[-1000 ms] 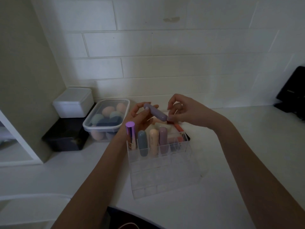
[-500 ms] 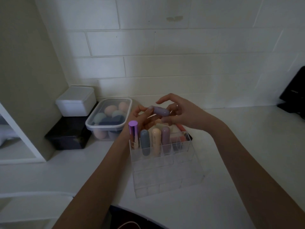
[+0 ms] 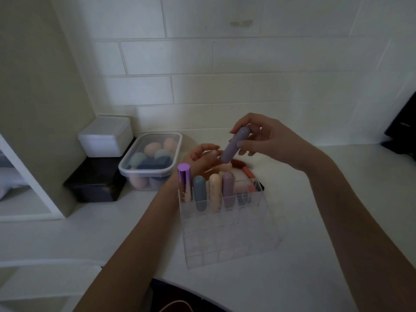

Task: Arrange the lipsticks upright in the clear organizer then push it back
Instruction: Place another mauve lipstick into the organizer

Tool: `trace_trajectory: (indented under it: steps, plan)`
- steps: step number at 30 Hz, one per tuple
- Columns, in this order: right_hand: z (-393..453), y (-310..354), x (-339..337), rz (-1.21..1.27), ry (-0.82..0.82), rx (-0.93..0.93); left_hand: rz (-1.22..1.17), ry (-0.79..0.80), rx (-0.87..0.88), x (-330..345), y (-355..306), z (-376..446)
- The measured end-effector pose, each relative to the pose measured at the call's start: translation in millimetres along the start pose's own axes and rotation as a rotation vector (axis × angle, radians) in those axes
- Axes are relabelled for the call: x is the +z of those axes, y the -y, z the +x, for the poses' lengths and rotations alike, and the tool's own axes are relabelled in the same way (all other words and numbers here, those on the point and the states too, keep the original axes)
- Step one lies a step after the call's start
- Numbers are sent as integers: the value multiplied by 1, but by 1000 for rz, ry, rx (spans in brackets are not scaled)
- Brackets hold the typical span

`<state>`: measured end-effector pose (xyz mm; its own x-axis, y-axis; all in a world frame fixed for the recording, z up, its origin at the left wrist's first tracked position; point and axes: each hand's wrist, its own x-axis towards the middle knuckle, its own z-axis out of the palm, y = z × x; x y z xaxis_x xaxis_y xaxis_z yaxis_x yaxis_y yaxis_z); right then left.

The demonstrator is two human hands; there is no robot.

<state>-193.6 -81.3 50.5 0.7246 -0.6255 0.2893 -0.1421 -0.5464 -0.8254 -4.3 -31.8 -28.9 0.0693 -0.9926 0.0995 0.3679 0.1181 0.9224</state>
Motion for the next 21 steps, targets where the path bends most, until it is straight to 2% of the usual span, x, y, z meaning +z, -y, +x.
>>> trace_trajectory:
  steps: [2, 5, 10, 13, 17, 19, 21]
  plan:
    - [-5, 8, -13, -1, 37, 2, 51, -99, -9, -1, -1, 1]
    - [-14, 18, -23, -81, 218, 48, 237, -191, 12, -5, 1, 2]
    - [-12, 24, -6, -317, 362, 69, 318, -196, 31, -5, 5, 2]
    - [-8, 20, 2, -486, 446, 143, 338, -191, 40, -7, 5, 3]
    - [-9, 13, 3, -472, 544, 251, 447, -203, 106, -10, 8, 4]
    - [-11, 13, -4, -439, 553, 281, 478, -203, 126, -12, 12, 3]
    - [-12, 12, -12, -372, 454, 269, 613, -211, 170, -14, 14, 3]
